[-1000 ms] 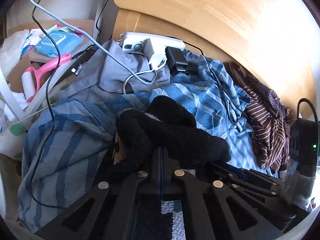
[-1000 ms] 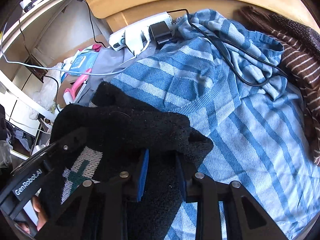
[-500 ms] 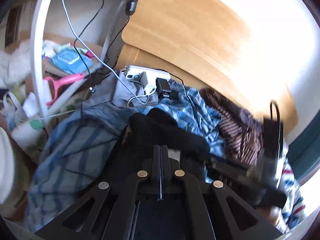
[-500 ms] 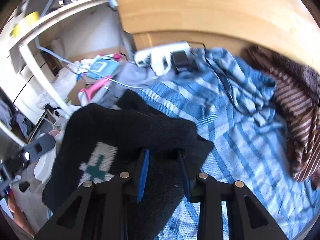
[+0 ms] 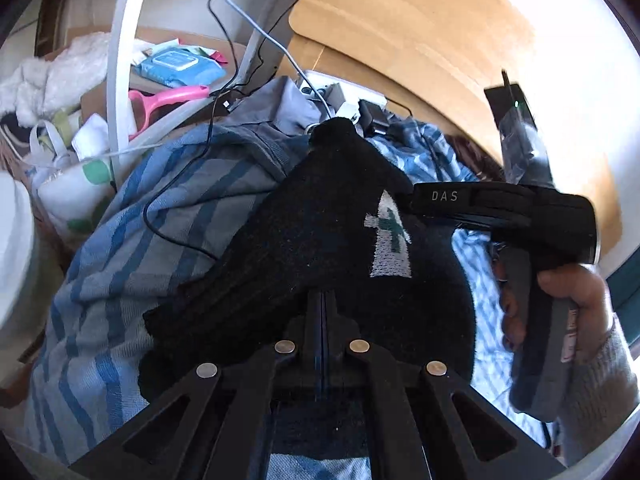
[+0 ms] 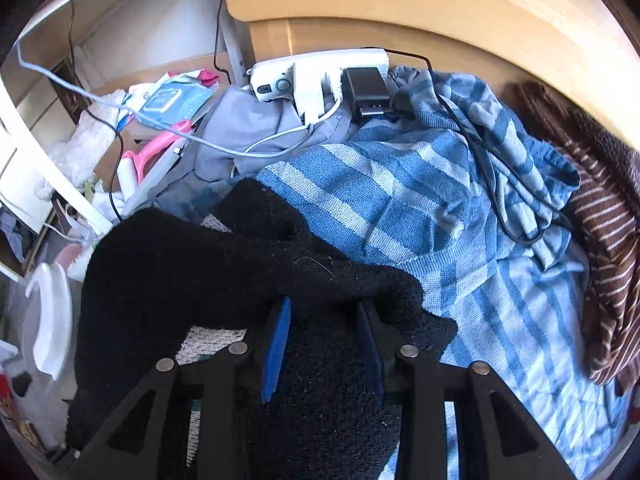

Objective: Fold clothes

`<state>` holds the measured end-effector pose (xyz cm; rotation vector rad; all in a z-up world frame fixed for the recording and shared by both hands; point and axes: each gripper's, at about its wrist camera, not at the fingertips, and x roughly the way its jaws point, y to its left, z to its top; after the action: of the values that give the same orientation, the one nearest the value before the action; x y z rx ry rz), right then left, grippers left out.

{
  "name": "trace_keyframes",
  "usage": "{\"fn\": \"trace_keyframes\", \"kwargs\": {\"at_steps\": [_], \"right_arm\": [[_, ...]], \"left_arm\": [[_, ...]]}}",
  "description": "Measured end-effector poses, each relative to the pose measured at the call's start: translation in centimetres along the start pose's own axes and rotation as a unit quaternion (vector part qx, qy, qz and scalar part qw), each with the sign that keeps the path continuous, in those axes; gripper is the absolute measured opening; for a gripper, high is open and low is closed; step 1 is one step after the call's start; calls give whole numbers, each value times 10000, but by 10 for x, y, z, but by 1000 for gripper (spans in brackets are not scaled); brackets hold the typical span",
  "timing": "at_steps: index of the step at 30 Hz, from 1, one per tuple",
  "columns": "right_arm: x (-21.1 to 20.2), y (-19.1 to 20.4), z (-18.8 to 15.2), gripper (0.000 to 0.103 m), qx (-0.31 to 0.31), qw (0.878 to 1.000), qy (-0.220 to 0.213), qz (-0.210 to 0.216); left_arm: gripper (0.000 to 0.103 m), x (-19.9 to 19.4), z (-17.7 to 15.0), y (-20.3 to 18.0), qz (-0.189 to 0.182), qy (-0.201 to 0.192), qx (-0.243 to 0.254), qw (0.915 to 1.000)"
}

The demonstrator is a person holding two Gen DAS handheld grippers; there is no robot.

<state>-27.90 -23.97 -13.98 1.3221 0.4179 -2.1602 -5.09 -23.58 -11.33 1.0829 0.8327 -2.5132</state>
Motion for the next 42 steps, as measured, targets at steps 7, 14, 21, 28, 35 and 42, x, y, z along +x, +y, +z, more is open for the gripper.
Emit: {"fn": "trace_keyframes", "kwargs": {"at_steps": [7, 14, 21, 28, 35, 42], "right_arm": [[-85, -61, -84, 81, 1278, 9820, -406, 1331], [-64, -70, -165, 81, 1712, 9638, 348, 2012], [-29, -64, -211, 81, 2231, 9342, 1014, 2593], [-37, -47, -201, 77, 1970, 9496, 800, 2304], [-96, -24, -177, 41, 966, 9870, -580, 1150], [-53, 11, -161, 31, 596, 9912, -252, 1152]], "left_arm": [[84, -51, -19, 21, -1086, 176, -1614, 9807], [84, -55, -89, 65, -1198, 152, -2817, 9519], [84, -53, -114, 90, -1288, 21, -3679, 9209], [82, -45, -91, 78, -1323, -1, -3482, 9280], [10, -81, -49, 34, -300, -840, -1807, 9795], [4, -31, -39, 47, 210, -368, -1548, 9870]]}}
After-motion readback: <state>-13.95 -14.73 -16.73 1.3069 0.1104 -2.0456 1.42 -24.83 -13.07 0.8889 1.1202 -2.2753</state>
